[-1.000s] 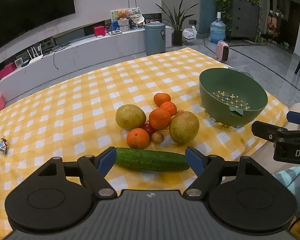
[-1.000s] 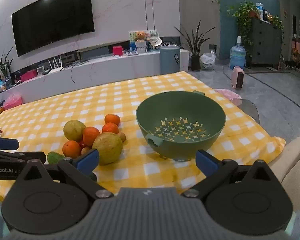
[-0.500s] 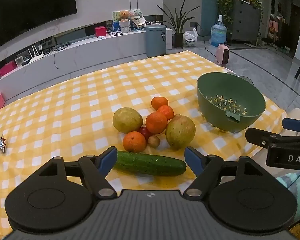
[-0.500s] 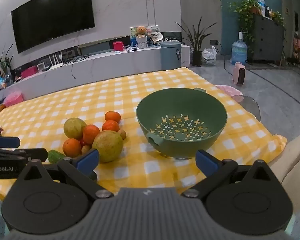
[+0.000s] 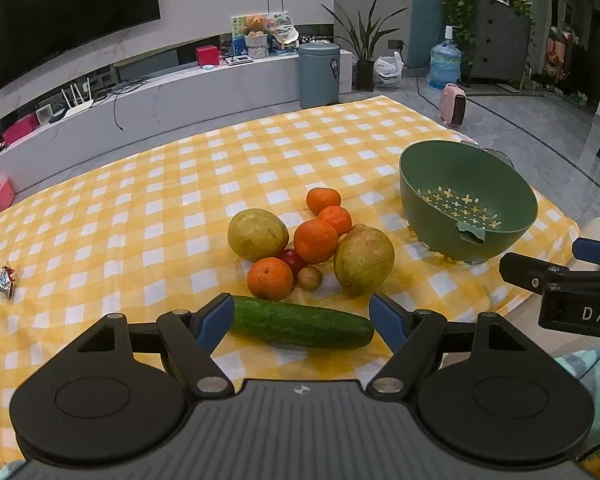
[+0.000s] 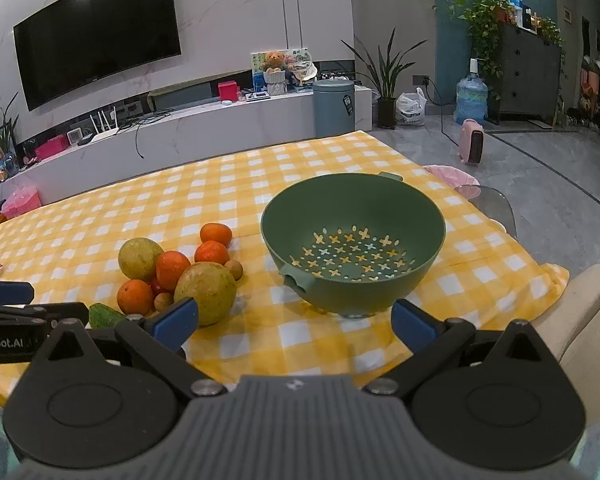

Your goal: Organize fruits

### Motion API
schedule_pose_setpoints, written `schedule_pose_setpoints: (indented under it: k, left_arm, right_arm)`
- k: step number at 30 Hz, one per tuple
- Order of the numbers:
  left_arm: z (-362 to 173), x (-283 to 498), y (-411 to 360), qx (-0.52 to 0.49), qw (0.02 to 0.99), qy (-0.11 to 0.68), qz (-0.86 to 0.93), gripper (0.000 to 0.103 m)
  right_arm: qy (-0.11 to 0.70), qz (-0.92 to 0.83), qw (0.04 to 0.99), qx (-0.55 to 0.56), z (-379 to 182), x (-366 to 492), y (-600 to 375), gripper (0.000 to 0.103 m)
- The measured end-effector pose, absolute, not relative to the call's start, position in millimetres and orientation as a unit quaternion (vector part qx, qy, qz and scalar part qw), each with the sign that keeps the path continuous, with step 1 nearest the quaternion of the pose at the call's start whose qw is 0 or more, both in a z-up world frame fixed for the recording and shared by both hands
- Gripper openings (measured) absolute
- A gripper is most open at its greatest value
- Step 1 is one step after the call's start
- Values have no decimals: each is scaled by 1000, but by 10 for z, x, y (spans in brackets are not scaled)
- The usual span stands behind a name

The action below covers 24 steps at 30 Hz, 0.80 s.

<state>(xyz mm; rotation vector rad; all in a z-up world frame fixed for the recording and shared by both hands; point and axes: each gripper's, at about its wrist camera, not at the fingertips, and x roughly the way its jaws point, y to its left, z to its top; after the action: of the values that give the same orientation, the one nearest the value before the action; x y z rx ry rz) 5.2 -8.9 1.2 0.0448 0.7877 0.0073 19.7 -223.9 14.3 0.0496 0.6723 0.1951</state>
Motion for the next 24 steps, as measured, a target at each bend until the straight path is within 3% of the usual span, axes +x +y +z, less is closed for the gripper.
schedule_pose_setpoints:
  k: [24]
  left_arm:
    - [41, 12, -76, 22, 922, 386, 4, 90]
  right_arm:
    - [324, 96, 941, 18, 151, 181, -2218, 99]
